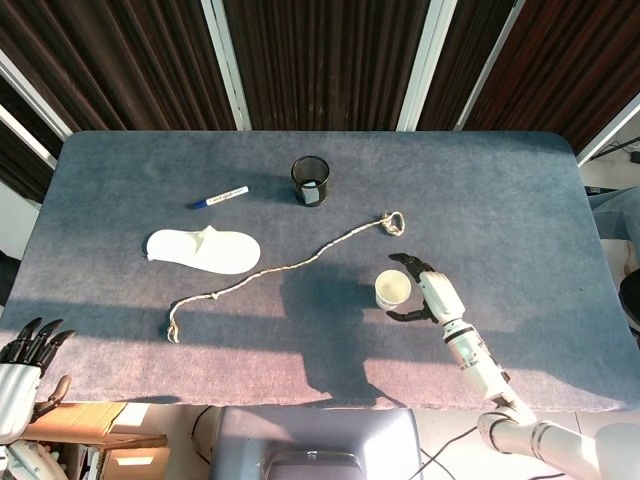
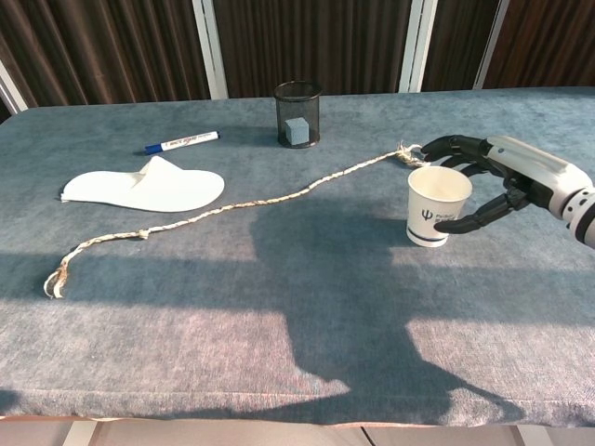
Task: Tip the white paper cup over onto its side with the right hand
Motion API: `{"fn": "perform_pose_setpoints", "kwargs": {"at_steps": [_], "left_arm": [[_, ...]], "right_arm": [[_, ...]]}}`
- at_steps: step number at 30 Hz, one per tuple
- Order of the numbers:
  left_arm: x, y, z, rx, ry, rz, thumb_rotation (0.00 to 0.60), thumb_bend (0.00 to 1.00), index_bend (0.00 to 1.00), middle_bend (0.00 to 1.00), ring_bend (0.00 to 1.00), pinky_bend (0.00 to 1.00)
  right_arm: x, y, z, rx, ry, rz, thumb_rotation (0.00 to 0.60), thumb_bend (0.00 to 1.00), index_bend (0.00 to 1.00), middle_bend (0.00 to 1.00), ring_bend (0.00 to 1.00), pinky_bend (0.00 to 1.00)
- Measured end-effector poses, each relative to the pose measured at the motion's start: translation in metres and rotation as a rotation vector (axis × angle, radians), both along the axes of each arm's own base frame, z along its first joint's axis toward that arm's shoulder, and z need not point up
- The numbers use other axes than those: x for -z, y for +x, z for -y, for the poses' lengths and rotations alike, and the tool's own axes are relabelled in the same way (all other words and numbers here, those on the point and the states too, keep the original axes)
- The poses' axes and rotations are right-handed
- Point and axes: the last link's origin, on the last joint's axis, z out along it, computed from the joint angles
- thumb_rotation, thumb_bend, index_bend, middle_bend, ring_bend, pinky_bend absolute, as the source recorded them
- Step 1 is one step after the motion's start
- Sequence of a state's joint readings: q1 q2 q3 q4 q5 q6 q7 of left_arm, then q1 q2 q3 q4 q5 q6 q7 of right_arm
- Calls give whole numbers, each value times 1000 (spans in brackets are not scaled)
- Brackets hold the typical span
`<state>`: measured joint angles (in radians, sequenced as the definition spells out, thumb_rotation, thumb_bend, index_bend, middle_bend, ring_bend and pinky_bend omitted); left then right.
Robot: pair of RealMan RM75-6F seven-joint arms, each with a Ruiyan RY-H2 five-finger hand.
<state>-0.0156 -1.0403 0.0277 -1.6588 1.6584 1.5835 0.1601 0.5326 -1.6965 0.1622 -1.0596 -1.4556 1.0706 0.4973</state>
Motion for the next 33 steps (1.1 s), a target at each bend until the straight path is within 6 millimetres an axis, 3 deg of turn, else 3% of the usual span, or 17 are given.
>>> {"fn": "perform_pose_setpoints", "kwargs": {"at_steps": [13,20,26,33], "left_arm": [[0,0,0,3,-10,8,600,343,244,145,86,291],[0,1,0,5,-12,9,600,344,245,146,86,291],[0,0,0,-3,-12,14,600,343,246,147,87,292],[-1,-1,0,-5,-11,21,600,343,250,152,95,292]], "right_arm": [[12,0,3,-10,-65,-52,600,533,575,452,437,543],[7,0,2,-42,-175,-117,600,548,576,457,436,543],[-5,8,-6,-173,-260,-368,600,548,553,457,413,539],[-17,17,-21,-338,-340,-822,600,548,529,444,395,524]]}}
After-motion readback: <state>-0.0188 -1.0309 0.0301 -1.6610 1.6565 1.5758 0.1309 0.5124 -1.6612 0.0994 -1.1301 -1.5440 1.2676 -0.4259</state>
